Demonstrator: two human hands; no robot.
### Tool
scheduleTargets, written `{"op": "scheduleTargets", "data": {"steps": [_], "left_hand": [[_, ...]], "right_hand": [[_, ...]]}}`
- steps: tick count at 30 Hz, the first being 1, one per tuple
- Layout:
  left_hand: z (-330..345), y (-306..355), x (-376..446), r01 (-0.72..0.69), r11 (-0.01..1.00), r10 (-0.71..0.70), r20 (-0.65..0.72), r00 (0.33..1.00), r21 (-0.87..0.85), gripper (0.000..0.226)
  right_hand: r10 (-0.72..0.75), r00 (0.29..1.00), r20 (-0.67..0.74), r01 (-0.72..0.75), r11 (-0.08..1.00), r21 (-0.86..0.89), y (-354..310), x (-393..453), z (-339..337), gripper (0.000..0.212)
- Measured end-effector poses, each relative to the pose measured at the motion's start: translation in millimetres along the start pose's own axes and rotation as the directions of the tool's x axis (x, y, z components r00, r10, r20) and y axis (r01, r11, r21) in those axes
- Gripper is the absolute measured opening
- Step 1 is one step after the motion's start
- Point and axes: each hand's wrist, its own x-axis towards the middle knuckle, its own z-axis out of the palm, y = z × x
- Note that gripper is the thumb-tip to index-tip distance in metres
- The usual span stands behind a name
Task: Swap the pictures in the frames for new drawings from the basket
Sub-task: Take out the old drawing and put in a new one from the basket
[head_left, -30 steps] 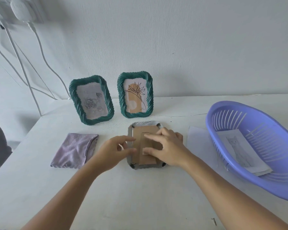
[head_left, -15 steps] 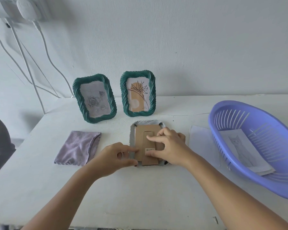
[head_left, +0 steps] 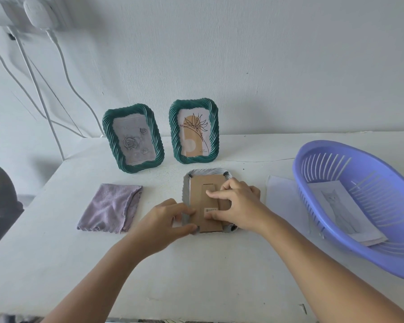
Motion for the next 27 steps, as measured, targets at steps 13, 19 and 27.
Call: {"op": "scheduleTargets", "data": {"steps": [13, 19, 27], "left_hand": [[0, 4, 12, 0.052, 0.998, -0.054, -0.07, 0.996, -0.029, 0.012], [-6, 18, 32, 0.125, 0.991, -0.125, 0.012, 0.992, 0.038, 0.054], [-6, 24, 40, 0.197, 0.98, -0.198, 0.052, 0.979, 0.026, 0.065]], "right_hand": [[-0.001, 0.999, 0.037, 0.001, 1.0, -0.01, -1, -1, -4, 0.067], [0.009, 0.994, 0.111, -0.005, 0.999, -0.04, 0, -1, -17, 0.073], [-0.006, 0.963, 0.27, 0.02, 0.998, -0.051, 8, -1, -41, 0.079]]}}
